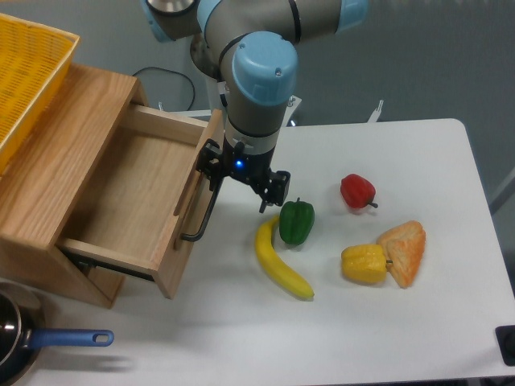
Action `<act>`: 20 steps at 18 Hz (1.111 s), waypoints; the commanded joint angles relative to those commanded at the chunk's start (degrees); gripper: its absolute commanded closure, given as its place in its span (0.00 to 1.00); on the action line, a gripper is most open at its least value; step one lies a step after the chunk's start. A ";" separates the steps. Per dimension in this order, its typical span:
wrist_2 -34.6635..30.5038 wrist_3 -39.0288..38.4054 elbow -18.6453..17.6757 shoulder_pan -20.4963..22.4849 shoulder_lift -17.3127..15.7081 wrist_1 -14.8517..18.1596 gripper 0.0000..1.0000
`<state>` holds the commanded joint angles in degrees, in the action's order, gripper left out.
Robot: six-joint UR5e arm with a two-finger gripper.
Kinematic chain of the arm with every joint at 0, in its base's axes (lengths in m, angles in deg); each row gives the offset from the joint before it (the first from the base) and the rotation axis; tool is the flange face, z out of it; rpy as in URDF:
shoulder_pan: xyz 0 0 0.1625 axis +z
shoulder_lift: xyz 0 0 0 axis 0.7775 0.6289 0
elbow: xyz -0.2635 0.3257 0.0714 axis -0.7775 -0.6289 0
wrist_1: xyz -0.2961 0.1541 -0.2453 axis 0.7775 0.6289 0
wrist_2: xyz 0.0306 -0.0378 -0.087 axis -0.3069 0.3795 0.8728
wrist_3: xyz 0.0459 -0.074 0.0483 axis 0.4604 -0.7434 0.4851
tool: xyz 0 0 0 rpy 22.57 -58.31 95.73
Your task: Slide open the top drawer
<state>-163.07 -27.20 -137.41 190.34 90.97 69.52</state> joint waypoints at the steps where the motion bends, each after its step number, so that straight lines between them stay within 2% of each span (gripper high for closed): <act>1: 0.00 0.00 0.00 0.00 0.00 0.00 0.00; 20: 0.09 2.81 0.26 2.37 0.35 0.09 0.00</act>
<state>-162.99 -24.38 -137.14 192.71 91.32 69.61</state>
